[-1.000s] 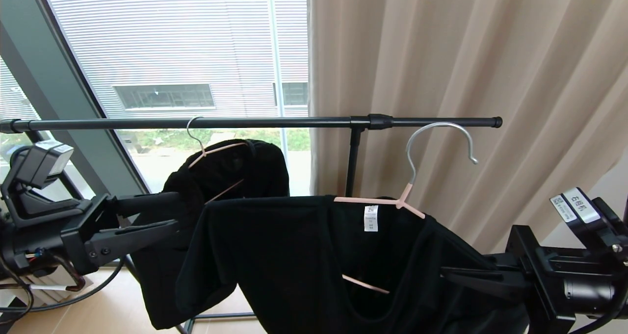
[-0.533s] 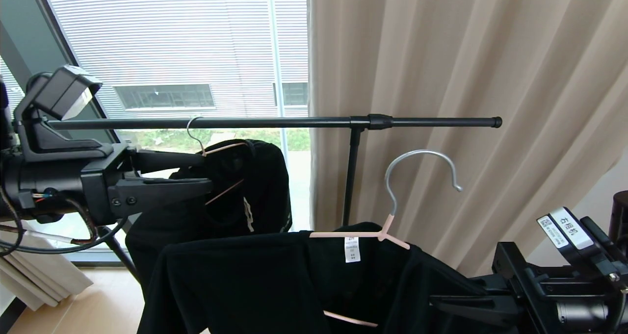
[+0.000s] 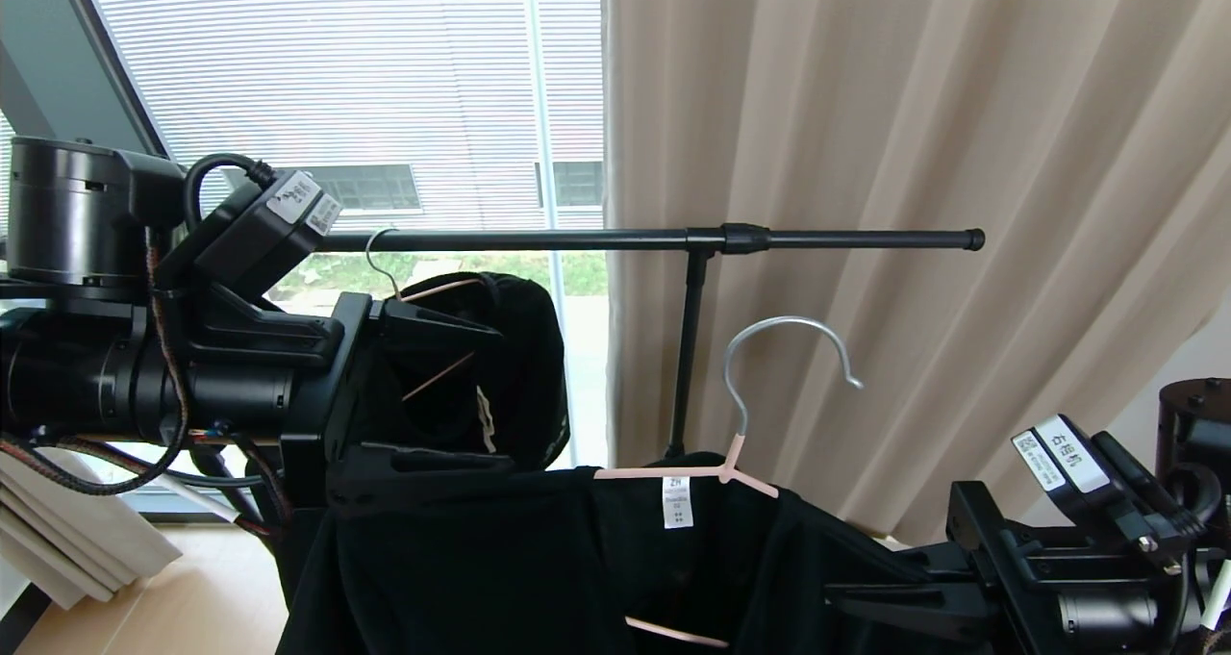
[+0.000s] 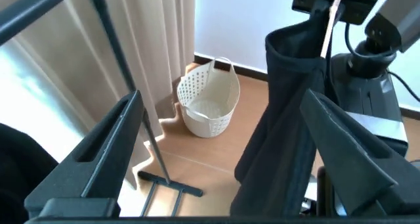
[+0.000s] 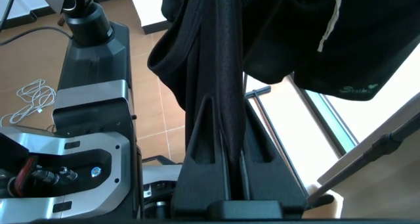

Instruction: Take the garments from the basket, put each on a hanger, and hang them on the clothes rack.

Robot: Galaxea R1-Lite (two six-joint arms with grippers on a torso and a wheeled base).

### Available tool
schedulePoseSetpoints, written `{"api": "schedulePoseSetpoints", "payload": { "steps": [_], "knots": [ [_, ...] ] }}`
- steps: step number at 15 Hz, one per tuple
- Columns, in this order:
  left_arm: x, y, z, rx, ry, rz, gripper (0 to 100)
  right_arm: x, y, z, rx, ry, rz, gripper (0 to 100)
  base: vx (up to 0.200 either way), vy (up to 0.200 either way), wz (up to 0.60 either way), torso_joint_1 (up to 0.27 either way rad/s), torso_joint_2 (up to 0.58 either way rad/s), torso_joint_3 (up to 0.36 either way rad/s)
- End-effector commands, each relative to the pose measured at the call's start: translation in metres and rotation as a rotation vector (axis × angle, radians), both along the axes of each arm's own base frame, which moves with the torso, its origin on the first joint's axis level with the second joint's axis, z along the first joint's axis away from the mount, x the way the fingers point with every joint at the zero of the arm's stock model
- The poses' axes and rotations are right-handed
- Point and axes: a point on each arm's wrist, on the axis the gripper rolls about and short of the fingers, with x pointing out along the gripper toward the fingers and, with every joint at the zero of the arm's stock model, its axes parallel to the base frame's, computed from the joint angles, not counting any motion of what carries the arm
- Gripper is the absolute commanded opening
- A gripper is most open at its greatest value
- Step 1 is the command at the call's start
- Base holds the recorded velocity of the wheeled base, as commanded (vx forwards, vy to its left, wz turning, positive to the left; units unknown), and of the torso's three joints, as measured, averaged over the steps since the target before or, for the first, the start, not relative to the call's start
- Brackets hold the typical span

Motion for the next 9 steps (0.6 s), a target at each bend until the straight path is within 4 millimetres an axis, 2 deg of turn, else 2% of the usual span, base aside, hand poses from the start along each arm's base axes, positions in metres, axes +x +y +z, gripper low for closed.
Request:
{"api": "schedulePoseSetpoints", "payload": {
  "steps": [1,4,9],
  "knots": [
    [-0.003,-0.011,-0.001,0.003,0.000,-0.047,100,0.001,0.000,-0.001,-0.002,0.002,0.001,0,0.000,0.000,0.00,0.000,0.00,0.000],
    [-0.009,-0.022,-0.001,0.004,0.000,-0.099,100,0.000,0.000,0.000,0.000,-0.006,0.004,0,0.000,0.000,0.00,0.000,0.00,0.000],
    [-0.013,-0.027,-0.007,0.017,0.026,-0.127,100,-0.001,0.000,0.002,0.003,-0.014,0.002,0,0.000,0.000,0.00,0.000,0.00,0.000]
  ]
}}
